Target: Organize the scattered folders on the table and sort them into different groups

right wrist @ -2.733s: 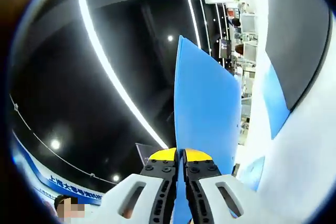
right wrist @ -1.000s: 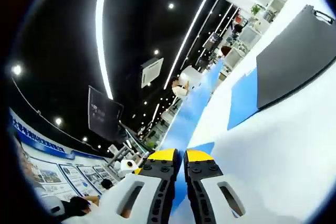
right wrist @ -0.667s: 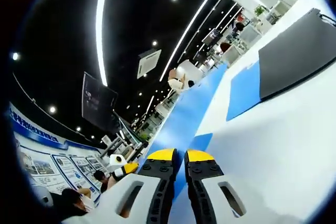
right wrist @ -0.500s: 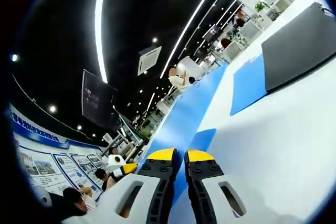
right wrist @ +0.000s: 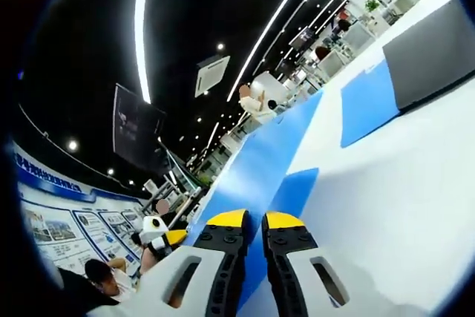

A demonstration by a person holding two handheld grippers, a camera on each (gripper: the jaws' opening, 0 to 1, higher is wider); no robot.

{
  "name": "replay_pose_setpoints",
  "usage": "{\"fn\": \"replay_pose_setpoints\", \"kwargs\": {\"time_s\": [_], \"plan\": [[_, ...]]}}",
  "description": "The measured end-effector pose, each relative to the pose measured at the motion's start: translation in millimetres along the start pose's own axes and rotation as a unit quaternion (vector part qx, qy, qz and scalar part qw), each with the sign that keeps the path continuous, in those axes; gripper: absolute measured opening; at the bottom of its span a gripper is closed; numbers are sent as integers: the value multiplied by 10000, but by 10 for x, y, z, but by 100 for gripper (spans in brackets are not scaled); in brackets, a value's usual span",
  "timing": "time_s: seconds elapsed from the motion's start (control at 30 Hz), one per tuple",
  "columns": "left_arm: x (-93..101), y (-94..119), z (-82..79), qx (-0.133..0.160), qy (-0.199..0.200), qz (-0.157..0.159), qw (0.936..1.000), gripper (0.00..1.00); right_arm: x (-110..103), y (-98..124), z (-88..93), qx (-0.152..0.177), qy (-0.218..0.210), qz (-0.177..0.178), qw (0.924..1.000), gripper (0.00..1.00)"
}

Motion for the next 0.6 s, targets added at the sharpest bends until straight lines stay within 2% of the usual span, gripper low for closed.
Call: {"fn": "replay_pose_setpoints", "kwargs": {"time_s": [0.4,0.6], "plan": [[-123,337,46,-40,-35,-340,9994,28,-59,-223,245,-347,322,15,9989,11],[-188,401,95,-169,-147,-564,9982,28,8,-354,382,-487,601,177,9968,13]]}}
Point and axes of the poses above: the point that each gripper's makers call its tool centre point, and the gripper's own axes: y roughly backward along the fingers, x roughly to its right, z roughly out of its underside, the point moved 5 cm from there along y, roughly backward along the fingers, and after that the axes turned 8 degrees about x, right-handed, at the moved point
